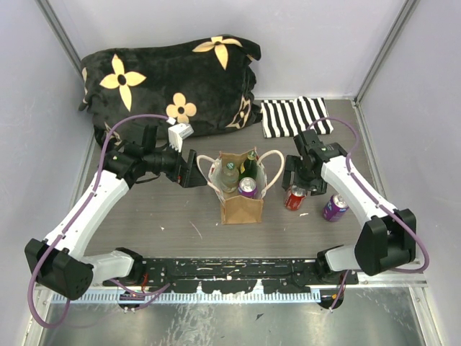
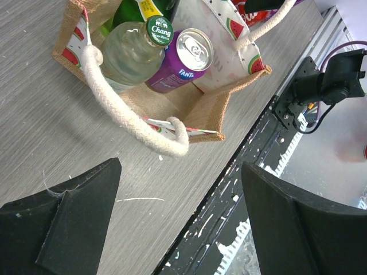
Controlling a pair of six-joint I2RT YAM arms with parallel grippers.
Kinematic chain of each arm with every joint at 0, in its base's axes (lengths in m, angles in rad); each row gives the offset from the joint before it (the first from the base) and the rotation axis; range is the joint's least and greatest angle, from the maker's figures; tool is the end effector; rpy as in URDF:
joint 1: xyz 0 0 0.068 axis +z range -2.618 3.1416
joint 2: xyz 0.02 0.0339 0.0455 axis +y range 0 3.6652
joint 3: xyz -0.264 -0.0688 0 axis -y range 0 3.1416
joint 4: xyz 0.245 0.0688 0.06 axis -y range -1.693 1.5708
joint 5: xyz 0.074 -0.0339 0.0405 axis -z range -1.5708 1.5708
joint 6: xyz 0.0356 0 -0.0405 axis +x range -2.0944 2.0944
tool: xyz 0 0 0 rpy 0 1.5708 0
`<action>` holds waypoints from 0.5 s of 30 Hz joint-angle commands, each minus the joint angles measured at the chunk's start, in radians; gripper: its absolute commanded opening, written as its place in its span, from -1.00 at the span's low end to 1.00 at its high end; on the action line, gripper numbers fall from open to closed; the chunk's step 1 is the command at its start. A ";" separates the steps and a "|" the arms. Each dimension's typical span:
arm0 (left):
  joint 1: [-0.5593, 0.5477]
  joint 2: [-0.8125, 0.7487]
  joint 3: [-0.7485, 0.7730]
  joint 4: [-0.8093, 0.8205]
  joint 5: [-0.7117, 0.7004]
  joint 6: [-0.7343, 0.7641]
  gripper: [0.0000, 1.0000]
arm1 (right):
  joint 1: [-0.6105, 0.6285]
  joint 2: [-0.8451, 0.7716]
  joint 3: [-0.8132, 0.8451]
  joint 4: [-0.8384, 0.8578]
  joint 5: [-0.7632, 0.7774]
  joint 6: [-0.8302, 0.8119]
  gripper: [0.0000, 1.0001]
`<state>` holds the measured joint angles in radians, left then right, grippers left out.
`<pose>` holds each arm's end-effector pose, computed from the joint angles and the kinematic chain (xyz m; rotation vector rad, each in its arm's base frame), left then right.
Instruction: Place the beverage into the canvas bag
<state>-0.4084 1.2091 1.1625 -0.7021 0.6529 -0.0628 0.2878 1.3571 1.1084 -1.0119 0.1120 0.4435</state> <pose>0.2200 -0.1188 0.3393 0.7316 2.2127 -0.9936 0.2405 0.0670 0.2652 0.2433 2.8019 0.0100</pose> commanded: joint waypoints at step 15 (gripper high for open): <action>-0.001 0.023 0.009 0.001 -0.004 0.023 0.86 | -0.003 0.062 0.006 0.042 0.008 -0.014 -0.17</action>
<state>-0.4084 1.2293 1.1625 -0.7025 0.6518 -0.0528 0.2878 1.4101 1.0790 -0.9653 0.1093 0.4435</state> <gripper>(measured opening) 0.928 0.726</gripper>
